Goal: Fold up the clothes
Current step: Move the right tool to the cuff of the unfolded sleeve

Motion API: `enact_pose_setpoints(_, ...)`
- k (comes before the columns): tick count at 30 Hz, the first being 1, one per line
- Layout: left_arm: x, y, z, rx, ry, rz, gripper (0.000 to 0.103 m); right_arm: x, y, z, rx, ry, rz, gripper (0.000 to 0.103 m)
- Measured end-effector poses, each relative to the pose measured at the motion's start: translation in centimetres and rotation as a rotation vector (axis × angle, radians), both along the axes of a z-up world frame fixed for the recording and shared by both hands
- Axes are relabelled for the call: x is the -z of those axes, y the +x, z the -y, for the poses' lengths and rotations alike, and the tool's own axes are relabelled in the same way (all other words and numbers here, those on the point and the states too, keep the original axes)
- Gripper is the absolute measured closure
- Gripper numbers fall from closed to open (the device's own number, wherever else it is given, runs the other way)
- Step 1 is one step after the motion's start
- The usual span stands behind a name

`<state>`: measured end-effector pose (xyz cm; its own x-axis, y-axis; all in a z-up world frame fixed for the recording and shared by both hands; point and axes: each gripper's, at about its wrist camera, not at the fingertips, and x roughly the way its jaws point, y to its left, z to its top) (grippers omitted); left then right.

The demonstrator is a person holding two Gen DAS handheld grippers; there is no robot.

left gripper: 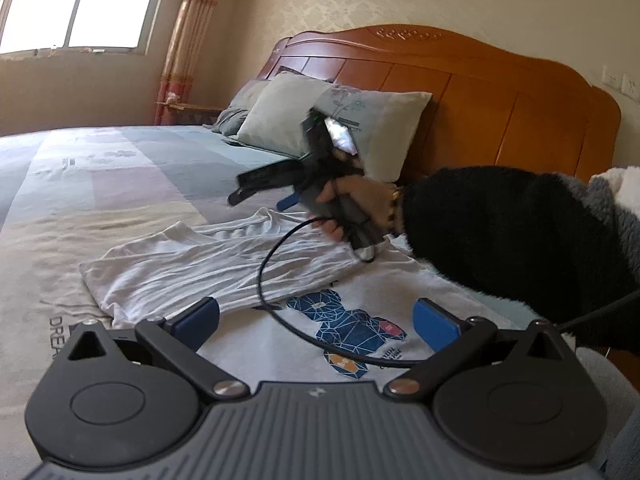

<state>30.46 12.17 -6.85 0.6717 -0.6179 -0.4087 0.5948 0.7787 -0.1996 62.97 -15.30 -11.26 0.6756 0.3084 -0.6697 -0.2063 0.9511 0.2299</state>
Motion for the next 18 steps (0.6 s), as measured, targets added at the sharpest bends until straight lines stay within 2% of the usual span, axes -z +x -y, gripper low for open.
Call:
enact_pose_setpoints(4, -1.1, -1.3, 0.7, 0.04, -0.008, 0.052, 0.001, -2.6, -3.5, 3.1, 0.024, -0.031, 0.017, 0.0)
enact_pose_setpoints(10, -1.3, -2.4, 1.9, 0.118, -0.016, 0.084, 0.001, -2.8, -10.2, 9.9, 0.1, -0.13, -0.03, 0.0)
enact_pose_setpoints(14, -0.4, -1.7, 3.1, 0.1, 0.045, 0.038, 0.001, -1.5, -13.1, 15.6, 0.232, -0.009, -0.078, 0.0)
enact_pose_setpoints(18, 1.3, -0.4, 4.2, 0.079, 0.109, -0.016, 0.001, 0.5, -14.9, 19.1, 0.306, 0.09, -0.105, 0.0)
